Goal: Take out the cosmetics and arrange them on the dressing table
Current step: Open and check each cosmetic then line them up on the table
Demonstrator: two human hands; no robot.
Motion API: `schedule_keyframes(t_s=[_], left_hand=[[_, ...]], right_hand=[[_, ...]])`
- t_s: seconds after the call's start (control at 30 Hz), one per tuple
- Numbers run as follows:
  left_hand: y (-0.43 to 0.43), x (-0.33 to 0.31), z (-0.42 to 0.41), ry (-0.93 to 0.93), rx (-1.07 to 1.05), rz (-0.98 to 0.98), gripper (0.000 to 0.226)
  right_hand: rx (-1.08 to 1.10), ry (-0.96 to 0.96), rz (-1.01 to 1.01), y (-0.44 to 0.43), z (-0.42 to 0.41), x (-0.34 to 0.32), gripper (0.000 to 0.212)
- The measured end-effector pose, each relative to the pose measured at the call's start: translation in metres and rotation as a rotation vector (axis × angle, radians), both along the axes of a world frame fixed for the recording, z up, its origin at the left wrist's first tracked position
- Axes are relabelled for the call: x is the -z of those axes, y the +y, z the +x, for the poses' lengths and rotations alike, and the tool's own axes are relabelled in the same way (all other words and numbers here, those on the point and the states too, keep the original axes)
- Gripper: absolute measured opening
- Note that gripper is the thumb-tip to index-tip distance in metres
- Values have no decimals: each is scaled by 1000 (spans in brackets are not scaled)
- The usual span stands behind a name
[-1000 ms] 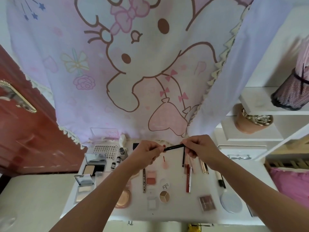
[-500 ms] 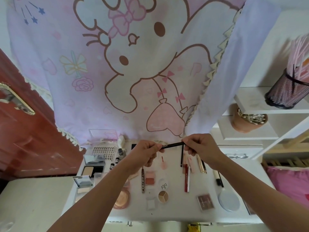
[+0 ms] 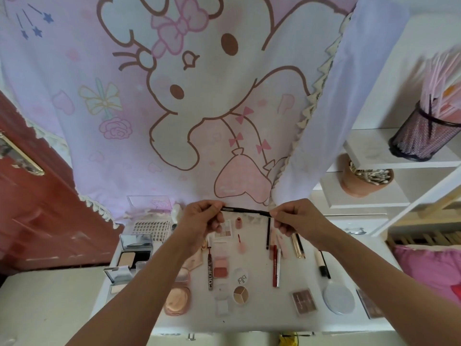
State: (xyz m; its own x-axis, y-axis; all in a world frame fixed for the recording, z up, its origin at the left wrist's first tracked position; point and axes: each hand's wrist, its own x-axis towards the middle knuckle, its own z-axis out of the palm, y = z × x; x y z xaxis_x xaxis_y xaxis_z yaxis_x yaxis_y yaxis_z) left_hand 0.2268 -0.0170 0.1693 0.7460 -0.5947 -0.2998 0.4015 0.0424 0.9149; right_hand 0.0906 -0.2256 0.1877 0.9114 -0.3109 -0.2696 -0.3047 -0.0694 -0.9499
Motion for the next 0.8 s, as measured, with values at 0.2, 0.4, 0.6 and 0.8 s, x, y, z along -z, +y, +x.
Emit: schedule_keyframes(t_s=[0.2,0.4,0.6,0.8], left_hand=[[16,-6,20,32,1,-35,16],[11,0,13,204,-51,-103,12],[-1,30,-7,430,-78,-48,13],[-19,77,-37,549,-74,116,29]], right_hand=[[11,63,88,-17,-9,6,22],[75,76,350,-16,-1,15,20],[156,132,490,-20,-1,33,22],[206,266,548,-35,-12,71,24]])
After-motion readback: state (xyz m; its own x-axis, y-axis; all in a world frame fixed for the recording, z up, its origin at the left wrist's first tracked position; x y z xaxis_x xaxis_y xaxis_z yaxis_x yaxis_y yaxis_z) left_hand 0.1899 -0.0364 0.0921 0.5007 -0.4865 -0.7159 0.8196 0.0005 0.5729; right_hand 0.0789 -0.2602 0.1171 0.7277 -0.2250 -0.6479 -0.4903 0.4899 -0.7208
